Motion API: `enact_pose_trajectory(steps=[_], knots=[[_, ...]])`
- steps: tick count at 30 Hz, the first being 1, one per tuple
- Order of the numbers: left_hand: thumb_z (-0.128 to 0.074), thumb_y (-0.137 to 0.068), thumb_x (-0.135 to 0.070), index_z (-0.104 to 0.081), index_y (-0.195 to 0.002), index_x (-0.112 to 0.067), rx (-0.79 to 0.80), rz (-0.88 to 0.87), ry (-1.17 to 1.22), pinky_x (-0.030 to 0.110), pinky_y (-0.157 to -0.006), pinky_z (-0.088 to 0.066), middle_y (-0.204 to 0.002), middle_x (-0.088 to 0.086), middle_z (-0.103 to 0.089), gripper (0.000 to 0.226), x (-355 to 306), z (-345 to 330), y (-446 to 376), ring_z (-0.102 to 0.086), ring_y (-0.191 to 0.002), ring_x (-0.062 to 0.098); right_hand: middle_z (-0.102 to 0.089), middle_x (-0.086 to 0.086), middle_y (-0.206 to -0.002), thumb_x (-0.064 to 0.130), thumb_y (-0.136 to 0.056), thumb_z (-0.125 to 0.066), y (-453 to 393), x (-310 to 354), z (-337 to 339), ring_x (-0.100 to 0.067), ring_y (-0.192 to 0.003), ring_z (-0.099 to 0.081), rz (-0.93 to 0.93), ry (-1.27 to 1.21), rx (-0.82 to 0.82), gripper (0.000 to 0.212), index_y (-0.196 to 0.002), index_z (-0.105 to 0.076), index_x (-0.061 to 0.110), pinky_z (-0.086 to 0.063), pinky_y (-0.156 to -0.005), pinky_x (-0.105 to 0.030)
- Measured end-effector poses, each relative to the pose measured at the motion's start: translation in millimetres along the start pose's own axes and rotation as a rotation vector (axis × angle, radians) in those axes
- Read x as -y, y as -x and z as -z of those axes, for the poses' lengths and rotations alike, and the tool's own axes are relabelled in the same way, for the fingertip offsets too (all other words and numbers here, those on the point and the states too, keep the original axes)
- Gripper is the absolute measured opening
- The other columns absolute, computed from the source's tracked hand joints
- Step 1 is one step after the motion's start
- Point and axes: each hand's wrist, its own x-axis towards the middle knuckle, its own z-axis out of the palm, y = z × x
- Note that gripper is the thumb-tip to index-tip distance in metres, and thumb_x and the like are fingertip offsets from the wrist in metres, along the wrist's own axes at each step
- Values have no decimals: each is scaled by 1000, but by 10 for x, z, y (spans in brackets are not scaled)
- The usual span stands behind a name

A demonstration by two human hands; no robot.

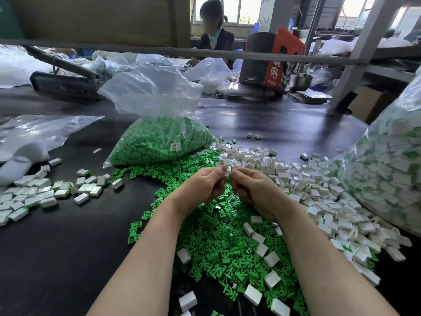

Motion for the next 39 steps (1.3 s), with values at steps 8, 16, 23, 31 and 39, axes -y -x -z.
enact_pose_trajectory(steps=[8, 16, 23, 31, 39], knots=[[-34, -106, -23, -42, -70, -16, -42, -43, -11, 18, -39, -20, -50, -10, -36, 37, -24, -134, -29, -26, -42, 5, -43, 4, -62, 19, -103, -46, -40, -49, 36, -3, -45, -32, 18, -36, -61, 18, -97, -57, 6, -27, -39, -13], [-34, -106, -26, -38, -69, -17, 17, -14, 36, 21, -41, -17, -52, -5, -31, 38, 11, -89, -37, -21, -45, 10, -39, 6, -62, 18, -102, -46, 5, 0, 54, -2, -49, -32, 12, 19, 13, 33, -112, -50, -13, -30, -41, -12], [-35, -106, -27, -39, -66, -16, 46, 36, 31, 17, -38, -20, -57, 0, -25, 41, 16, -41, -13, -20, -44, 10, -44, 14, -58, 18, -102, -46, 26, 39, 9, 1, -46, -38, 16, 89, 48, 19, -101, -63, 10, -33, -42, -10], [-36, -106, -26, -40, -69, -17, 18, 24, 29, 19, -39, -19, -57, -1, -29, 38, 24, -59, -27, -22, -45, 10, -46, 15, -56, 17, -103, -45, 7, 22, -5, 1, -46, -39, 10, 100, -2, 19, -106, -62, 8, -33, -43, -10], [-36, -106, -25, -41, -72, -16, 3, 20, -74, 19, -43, -23, -55, -6, -35, 36, -30, -58, -1, -26, -46, 8, -48, 17, -57, 17, -102, -46, 3, 16, 5, 2, -50, -42, 4, 135, -14, 23, -114, -62, 4, -37, -48, -11]])
